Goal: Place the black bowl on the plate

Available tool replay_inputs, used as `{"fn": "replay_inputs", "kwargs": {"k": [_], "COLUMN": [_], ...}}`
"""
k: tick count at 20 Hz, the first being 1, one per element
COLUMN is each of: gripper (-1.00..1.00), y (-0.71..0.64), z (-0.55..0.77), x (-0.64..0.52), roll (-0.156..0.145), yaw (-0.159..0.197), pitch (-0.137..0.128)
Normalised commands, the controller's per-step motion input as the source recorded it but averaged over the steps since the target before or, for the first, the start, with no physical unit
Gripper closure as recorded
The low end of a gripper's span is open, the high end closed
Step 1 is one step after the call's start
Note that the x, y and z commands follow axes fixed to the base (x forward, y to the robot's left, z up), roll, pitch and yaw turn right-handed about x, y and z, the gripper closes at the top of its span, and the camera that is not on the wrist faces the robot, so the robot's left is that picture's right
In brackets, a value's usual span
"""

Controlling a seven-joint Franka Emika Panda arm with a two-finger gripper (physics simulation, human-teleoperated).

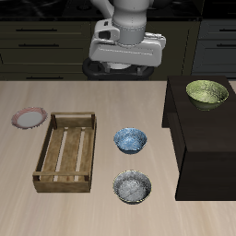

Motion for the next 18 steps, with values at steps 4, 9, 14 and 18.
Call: {"fn": "replay_inputs", "kwargs": {"k": [4, 9, 14, 18], "gripper": [-1.00, -1.00, -1.00, -1.00], "y": [0.04, -0.07, -0.04, -0.13], "z": [0.10, 0.06, 0.06, 0.00], "x": [0.43, 0.33, 0.59, 0.49], "roll": [0.024, -0.012, 0.001, -0.036], "yaw": [-0.001, -0.011, 0.050, 0.012], "pitch": [-0.028, -0.029, 0.011, 0.016]}}
